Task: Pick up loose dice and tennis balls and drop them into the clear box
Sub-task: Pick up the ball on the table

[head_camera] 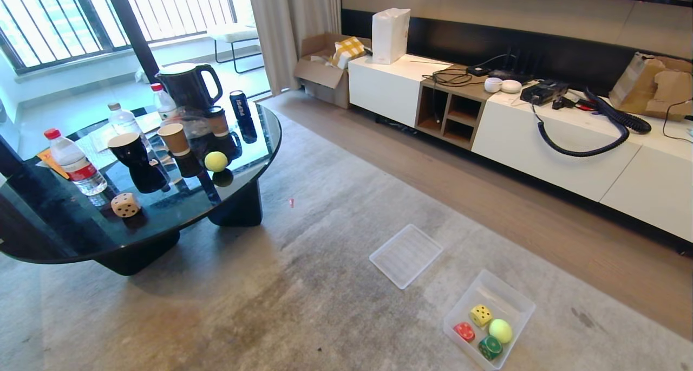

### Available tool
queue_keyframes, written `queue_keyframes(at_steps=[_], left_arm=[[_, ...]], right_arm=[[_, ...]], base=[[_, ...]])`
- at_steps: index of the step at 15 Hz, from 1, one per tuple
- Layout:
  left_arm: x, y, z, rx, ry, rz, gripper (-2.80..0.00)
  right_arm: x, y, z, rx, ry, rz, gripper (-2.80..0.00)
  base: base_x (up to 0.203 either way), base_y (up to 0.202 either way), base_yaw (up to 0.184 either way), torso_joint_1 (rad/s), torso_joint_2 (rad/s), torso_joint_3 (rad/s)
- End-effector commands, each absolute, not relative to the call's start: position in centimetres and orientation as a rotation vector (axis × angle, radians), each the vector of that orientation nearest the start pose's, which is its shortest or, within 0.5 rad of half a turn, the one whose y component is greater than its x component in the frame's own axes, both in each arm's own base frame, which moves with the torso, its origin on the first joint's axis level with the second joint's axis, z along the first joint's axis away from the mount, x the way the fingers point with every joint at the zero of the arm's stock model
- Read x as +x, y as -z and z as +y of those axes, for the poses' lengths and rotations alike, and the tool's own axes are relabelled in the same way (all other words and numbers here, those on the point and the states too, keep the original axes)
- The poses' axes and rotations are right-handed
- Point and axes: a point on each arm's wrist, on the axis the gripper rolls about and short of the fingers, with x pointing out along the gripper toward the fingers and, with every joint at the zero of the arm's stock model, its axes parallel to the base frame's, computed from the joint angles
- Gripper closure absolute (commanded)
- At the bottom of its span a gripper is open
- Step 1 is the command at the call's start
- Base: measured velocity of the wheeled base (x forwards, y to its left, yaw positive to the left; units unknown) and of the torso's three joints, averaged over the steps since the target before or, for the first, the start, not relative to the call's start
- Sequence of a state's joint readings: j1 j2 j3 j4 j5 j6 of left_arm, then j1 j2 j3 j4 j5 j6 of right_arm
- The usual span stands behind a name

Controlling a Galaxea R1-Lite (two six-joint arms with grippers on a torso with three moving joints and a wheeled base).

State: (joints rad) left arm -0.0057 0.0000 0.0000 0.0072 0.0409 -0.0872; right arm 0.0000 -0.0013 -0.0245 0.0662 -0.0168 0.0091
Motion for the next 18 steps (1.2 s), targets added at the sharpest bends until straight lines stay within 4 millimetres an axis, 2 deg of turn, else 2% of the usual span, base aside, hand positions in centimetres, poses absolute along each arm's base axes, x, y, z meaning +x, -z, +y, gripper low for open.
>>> queue_keyframes(at_steps=[1,10,18], left_arm=[[-2.28,-7.47,0.11,-0.080,-0.036,0.006,0.00],[-2.28,-7.49,0.09,-0.041,-0.026,0.006,0.00],[-2.28,-7.50,0.09,-0.040,-0.026,0.004,0.00]], right_arm=[[-2.49,-7.55,-0.04,0.009,0.017,0.040,0.00],[-2.50,-7.54,-0.04,0.010,0.017,0.043,0.00],[-2.50,-7.56,-0.04,0.010,0.019,0.041,0.00]], base=[[0.000,0.000,0.000,0.002,0.00,0.049],[-0.001,-0.001,0.009,0.000,0.00,0.004],[0.000,-0.007,0.160,0.003,0.00,0.006]])
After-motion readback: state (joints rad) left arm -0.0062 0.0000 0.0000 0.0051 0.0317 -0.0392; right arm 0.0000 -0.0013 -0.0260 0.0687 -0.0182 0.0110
